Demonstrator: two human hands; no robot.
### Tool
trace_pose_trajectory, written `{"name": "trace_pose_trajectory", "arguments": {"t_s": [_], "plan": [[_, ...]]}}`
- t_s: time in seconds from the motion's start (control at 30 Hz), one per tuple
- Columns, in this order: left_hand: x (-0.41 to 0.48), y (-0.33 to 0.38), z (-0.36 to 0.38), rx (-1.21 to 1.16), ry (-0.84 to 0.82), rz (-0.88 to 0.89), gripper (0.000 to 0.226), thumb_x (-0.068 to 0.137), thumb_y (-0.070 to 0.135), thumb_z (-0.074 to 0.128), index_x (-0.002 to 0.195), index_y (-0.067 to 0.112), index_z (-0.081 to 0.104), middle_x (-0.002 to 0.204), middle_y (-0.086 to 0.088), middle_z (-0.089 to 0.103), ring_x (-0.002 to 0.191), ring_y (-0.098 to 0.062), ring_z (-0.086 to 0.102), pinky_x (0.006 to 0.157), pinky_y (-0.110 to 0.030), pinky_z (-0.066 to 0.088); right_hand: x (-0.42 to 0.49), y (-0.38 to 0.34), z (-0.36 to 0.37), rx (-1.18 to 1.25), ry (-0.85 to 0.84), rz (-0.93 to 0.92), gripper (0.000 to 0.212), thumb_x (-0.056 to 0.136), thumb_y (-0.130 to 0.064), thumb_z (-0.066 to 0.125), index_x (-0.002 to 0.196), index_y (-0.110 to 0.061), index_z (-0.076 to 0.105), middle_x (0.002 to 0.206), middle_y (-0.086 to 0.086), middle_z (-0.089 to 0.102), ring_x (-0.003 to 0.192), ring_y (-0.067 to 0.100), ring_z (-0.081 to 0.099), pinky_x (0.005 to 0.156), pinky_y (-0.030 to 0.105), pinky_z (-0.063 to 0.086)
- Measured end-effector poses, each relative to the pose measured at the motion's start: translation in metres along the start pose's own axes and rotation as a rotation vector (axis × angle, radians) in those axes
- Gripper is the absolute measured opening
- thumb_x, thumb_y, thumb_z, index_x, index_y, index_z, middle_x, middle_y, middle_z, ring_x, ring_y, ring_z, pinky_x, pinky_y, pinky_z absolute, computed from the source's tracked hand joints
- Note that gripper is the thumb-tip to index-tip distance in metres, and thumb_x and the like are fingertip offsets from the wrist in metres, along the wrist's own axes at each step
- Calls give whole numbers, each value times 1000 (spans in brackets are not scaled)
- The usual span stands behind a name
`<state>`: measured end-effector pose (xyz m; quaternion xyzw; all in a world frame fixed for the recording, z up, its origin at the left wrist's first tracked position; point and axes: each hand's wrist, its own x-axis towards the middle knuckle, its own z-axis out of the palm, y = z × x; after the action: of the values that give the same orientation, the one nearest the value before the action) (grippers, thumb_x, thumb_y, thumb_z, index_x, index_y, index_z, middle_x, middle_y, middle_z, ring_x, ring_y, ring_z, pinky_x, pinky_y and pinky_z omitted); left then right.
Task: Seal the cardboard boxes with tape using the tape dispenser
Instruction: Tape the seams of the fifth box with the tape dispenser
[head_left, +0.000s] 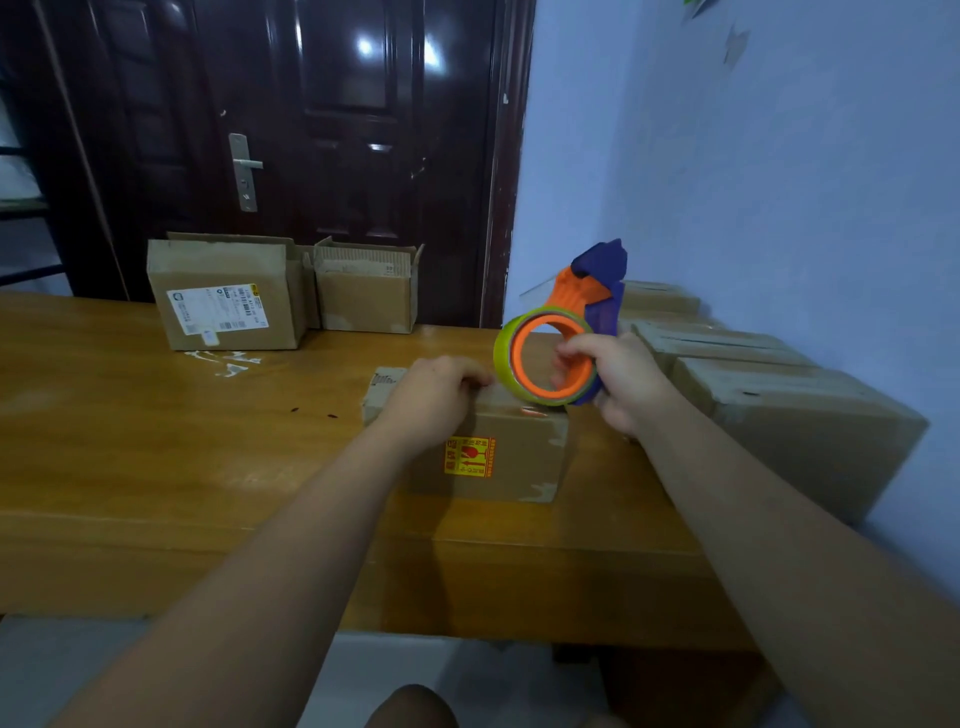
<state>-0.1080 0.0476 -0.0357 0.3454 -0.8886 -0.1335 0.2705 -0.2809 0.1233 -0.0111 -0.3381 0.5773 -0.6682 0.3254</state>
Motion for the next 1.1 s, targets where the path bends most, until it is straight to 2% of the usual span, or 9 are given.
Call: {"name": "trace_pose_trajectory", "arguments": {"t_s": [0.13, 0.23, 0.37, 0.43, 0.5, 0.63, 0.77, 0.9, 1.1], "plan": [[3, 7, -2, -556, 188, -219, 30, 102, 27, 37, 123, 19, 57, 116, 3, 61, 112, -13, 55, 95, -30, 44, -3, -1, 12, -149, 71, -169, 45, 81, 0, 63, 120, -13, 45, 82, 0, 57, 68, 16, 58, 70, 31, 51], [3, 20, -8, -1007, 223, -281, 26, 95, 37, 51, 107, 18, 63, 105, 2, 67, 102, -11, 62, 88, -26, 48, -9, -1, 22, -414, 52, -336, 45, 85, -8, 63, 118, -22, 37, 84, -8, 56, 68, 7, 57, 53, 14, 44], [4, 28, -7, -1095, 273, -352, 27, 88, 34, 63, 97, 9, 69, 91, -5, 71, 83, -15, 66, 72, -24, 51, -14, -5, 36, -685, -64, -477, 47, 85, -16, 64, 117, -28, 32, 92, -2, 59, 74, 17, 61, 55, 24, 42], [6, 25, -7, -1175, 314, -473, 23, 87, 36, 64, 93, 15, 69, 89, -5, 71, 87, -19, 65, 80, -33, 51, -13, -9, 42, -812, -107, -526, 47, 83, -17, 64, 113, -30, 30, 97, 4, 59, 76, 23, 60, 57, 30, 44], [8, 20, -9, -1162, 384, -566, 13, 90, 31, 62, 84, 20, 65, 85, -3, 68, 86, -18, 63, 82, -33, 48, -13, -15, 46, -894, -159, -536, 50, 82, -17, 65, 117, -28, 30, 98, 2, 56, 76, 21, 58, 58, 30, 45], [7, 5, -15, -1147, 456, -656, 9, 93, 17, 57, 87, 16, 64, 91, -7, 68, 86, -18, 65, 75, -27, 54, -9, -25, 55, -997, -261, -530, 51, 84, -15, 65, 120, -25, 32, 84, -8, 46, 68, 9, 50, 53, 23, 35], [2, -9, -25, -1034, 487, -636, 13, 93, 17, 57, 84, 15, 65, 81, -3, 62, 76, -14, 58, 69, -25, 51, -3, -32, 64, -1032, -393, -548, 53, 82, -17, 70, 118, -27, 32, 102, 0, 53, 74, 7, 53, 58, 20, 39], [0, -20, -27, -723, 524, -572, 13, 93, 25, 57, 95, 18, 68, 86, 6, 60, 76, -4, 52, 62, -21, 38, 1, -39, 68, -1003, -508, -496, 72, 81, -25, 75, 138, -26, 30, 115, -7, 48, 83, 6, 54, 64, 13, 40], [-5, -33, -22, -839, 519, -702, 11, 93, 22, 57, 93, 17, 67, 89, 0, 62, 90, -15, 58, 85, -34, 51, 8, -27, 70, -776, -476, -480, 57, 84, -43, 67, 132, -26, 41, 115, -6, 58, 97, 7, 60, 80, 22, 50]]}}
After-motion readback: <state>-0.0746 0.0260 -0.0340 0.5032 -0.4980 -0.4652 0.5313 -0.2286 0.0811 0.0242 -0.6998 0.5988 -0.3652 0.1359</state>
